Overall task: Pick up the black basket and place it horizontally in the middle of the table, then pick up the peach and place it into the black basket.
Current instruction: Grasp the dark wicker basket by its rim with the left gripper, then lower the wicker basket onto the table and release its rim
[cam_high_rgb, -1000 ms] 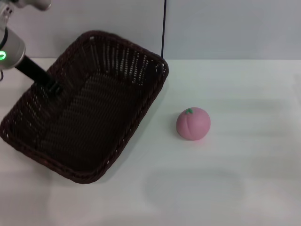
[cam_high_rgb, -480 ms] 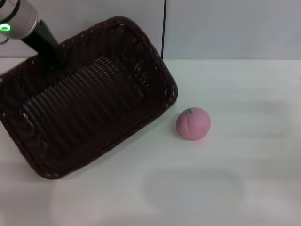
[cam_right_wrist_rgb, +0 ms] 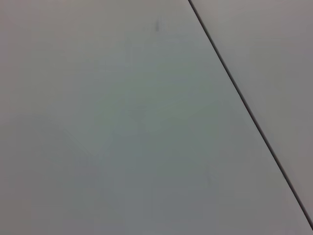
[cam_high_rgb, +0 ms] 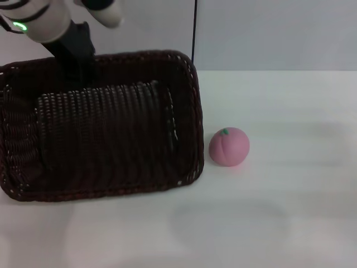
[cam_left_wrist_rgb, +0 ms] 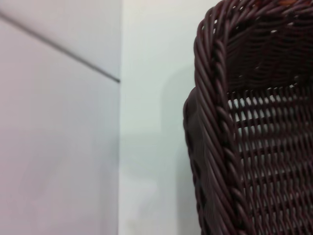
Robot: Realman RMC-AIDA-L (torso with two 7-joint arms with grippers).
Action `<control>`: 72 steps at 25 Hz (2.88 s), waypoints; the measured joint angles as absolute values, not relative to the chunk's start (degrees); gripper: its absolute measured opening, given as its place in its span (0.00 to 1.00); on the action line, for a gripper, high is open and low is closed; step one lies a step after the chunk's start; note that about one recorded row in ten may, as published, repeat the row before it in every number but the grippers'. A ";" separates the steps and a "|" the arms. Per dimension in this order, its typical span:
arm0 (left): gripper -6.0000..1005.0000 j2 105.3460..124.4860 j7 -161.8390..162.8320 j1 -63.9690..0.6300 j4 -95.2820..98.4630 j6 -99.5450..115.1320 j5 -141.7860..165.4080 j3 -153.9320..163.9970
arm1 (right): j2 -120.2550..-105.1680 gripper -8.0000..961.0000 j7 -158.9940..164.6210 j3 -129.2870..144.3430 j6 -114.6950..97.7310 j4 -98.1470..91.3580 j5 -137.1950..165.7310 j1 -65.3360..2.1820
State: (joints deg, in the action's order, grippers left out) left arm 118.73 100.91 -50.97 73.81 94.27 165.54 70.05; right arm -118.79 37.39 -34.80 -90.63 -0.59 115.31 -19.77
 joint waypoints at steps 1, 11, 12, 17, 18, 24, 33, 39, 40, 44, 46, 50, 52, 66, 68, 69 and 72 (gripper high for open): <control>0.15 118.73 100.91 -50.97 73.81 94.27 165.54 70.05 | -118.81 0.73 37.39 -34.80 -90.69 -0.59 115.31 -19.68; 0.15 119.12 108.15 -53.69 67.73 96.79 163.62 77.50 | -118.83 0.73 37.49 -34.80 -90.35 -0.38 115.31 -19.24; 0.15 119.11 110.30 -53.45 68.34 97.11 161.63 79.42 | -118.83 0.73 37.49 -34.80 -90.27 -0.41 115.31 -19.32; 0.15 119.10 112.83 -53.03 70.92 97.71 156.78 80.27 | -118.86 0.73 37.52 -34.80 -89.81 -0.53 115.31 -19.64; 0.15 119.09 113.07 -52.87 71.20 97.71 155.92 80.60 | -118.88 0.73 37.52 -34.80 -89.69 -0.50 115.31 -19.68; 0.15 119.09 121.75 -52.76 71.65 94.80 155.17 87.78 | -118.92 0.73 37.53 -34.49 -89.37 -0.39 115.32 -19.77; 0.15 119.17 125.69 -52.95 72.85 91.02 154.45 88.12 | -118.92 0.73 37.53 -34.29 -89.22 -0.29 115.37 -19.77; 0.15 119.18 125.15 -52.48 72.43 89.76 156.68 88.64 | -119.00 0.73 37.52 -34.30 -89.20 -0.28 115.37 -19.50; 0.15 119.18 125.15 -52.48 72.43 89.76 156.68 88.64 | -119.00 0.73 37.52 -34.30 -89.20 -0.28 115.37 -19.50; 0.15 119.18 123.01 -51.51 72.53 89.53 159.02 90.92 | -119.01 0.73 37.53 -34.29 -89.09 -0.35 115.37 -19.72; 0.15 119.18 122.10 -51.29 72.53 89.43 159.04 91.09 | -119.00 0.73 37.52 -34.29 -88.98 -0.33 115.38 -19.77; 0.16 119.10 118.81 -50.71 72.58 88.80 159.04 90.96 | -118.94 0.73 37.52 -34.28 -88.65 -0.29 115.47 -19.95; 0.16 119.02 117.30 -50.40 72.91 88.07 159.05 90.78 | -118.93 0.73 37.52 -34.28 -88.57 -0.36 115.54 -20.04; 0.17 118.95 112.21 -49.71 72.51 83.81 161.03 91.12 | -118.91 0.73 37.52 -34.19 -87.22 -0.47 115.66 -20.06; 0.17 118.95 112.32 -49.40 72.64 83.29 161.41 91.14 | -118.91 0.73 37.52 -34.19 -87.16 -0.51 115.66 -20.16; 0.17 118.91 112.21 -49.06 72.65 82.75 162.11 91.06 | -118.91 0.73 37.52 -34.19 -87.13 -0.53 115.66 -20.30; 0.18 118.81 111.88 -48.85 72.59 82.51 162.57 90.80 | -118.91 0.73 37.51 -34.19 -87.09 -0.48 115.66 -20.39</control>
